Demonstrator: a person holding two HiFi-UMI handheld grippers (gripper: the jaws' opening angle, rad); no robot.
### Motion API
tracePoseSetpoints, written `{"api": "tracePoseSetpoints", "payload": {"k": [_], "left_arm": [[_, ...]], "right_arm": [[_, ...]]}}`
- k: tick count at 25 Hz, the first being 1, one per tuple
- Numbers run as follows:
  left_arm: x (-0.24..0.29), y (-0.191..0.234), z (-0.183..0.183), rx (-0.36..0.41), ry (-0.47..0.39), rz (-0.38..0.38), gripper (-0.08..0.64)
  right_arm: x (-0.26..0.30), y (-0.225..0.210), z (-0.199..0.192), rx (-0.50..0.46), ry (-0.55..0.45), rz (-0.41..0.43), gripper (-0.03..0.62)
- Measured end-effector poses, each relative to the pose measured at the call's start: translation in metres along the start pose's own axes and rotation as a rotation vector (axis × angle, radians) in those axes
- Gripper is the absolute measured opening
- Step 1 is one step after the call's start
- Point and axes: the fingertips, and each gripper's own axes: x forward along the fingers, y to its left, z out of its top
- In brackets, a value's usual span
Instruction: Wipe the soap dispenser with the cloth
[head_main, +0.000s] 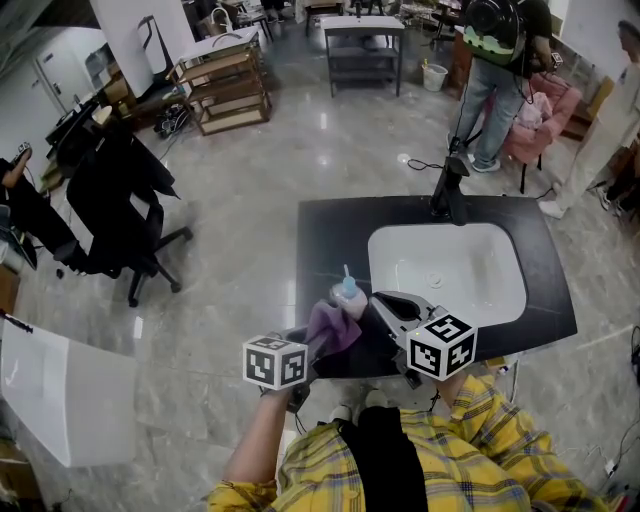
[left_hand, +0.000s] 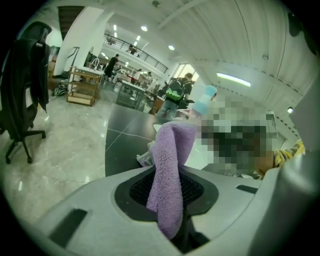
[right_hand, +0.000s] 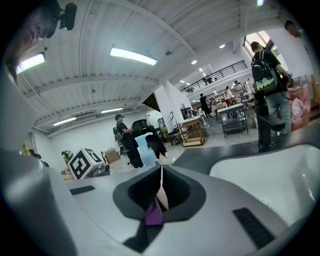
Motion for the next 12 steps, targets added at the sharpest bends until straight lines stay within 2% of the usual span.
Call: {"api": "tracePoseSetpoints", "payload": {"k": [8, 10, 12], "left_arm": [[0.003, 0.012, -0.002, 0.295, 0.116, 0.156, 0.076], [0.001, 0.012, -0.003, 0.320, 0.111, 0.165, 0.077], [-0.006, 0.009, -0.002, 0.291, 0.064, 0.137, 0.076]], "right_arm": [[-0.002, -0.007, 0.007, -0.003, -0.011, 0.008, 0.008], [-0.002, -0.009, 0.009, -0.007, -0.014, 0.016, 0.008], [-0.003, -0.008, 0.012, -0.019, -0.020, 0.041, 0.008]]}}
